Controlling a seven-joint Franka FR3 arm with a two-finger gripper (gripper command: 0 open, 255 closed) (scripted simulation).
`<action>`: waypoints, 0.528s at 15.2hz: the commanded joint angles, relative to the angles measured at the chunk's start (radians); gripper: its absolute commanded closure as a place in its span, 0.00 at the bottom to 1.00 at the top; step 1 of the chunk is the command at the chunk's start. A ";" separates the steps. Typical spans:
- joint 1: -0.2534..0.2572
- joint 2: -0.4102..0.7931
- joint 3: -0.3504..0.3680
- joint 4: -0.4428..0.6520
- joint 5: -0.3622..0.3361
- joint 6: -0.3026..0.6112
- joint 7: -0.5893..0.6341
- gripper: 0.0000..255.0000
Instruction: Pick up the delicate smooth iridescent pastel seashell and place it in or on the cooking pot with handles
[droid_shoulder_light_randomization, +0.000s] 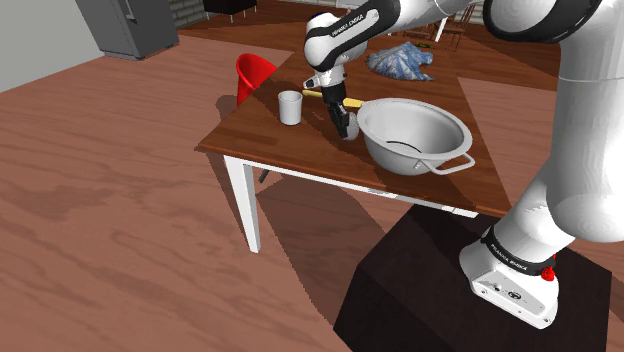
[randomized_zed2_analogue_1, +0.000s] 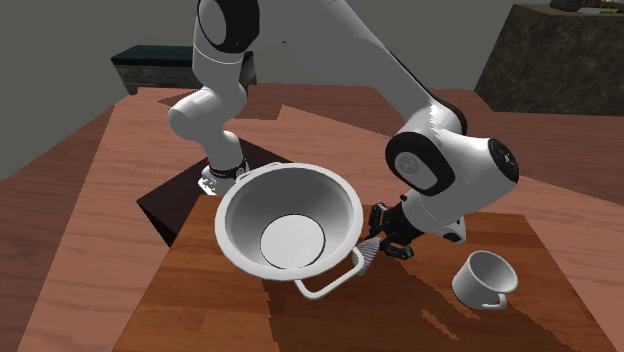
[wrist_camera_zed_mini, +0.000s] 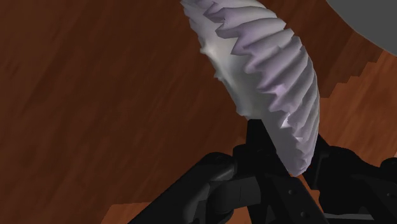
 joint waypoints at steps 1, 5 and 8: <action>0.000 0.000 0.000 0.000 0.000 0.000 0.000 1.00; 0.001 -0.020 -0.002 0.013 -0.003 -0.032 0.001 1.00; 0.002 -0.037 -0.003 0.028 -0.006 -0.065 0.002 1.00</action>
